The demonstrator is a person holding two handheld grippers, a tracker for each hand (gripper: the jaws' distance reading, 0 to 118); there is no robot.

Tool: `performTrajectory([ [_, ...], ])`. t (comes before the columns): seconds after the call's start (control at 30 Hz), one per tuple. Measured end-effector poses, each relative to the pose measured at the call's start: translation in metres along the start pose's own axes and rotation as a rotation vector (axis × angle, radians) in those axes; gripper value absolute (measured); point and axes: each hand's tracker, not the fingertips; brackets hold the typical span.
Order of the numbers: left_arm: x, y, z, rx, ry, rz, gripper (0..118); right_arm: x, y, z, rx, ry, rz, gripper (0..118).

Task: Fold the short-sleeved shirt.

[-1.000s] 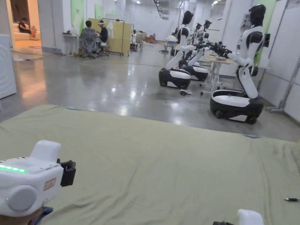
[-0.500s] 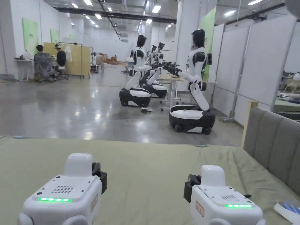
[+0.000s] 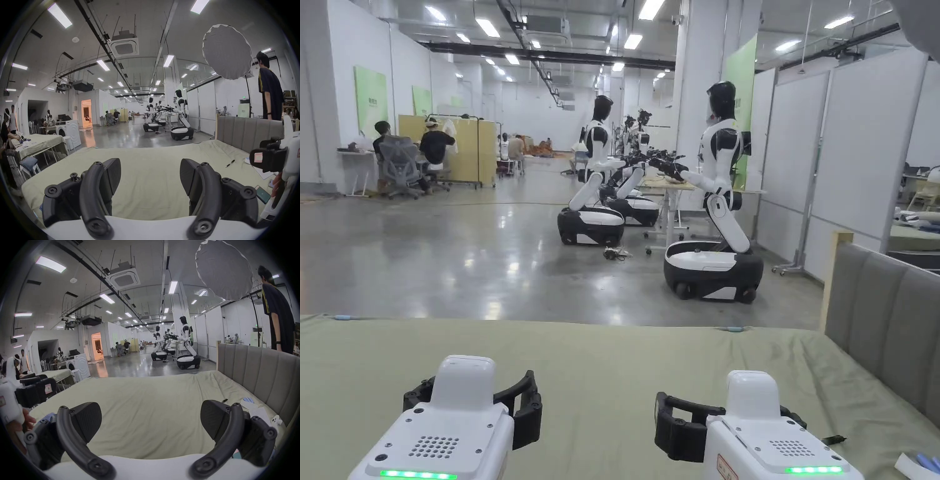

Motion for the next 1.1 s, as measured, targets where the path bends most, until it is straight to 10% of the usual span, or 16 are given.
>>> performTrajectory([
  [0.23, -0.003, 0.003, 0.001, -0.013, -0.005, 0.006, 75, -0.012, 0.009, -0.005, -0.057, -0.028, 0.060, 118],
  [0.53, -0.003, 0.007, 0.005, -0.014, -0.002, 0.014, 75, -0.008, 0.019, 0.003, -0.059, -0.101, -0.125, 118],
  [1.1, -0.003, 0.010, 0.010, -0.013, -0.003, 0.032, 75, -0.010, 0.038, 0.016, -0.070, -0.076, -0.149, 118],
])
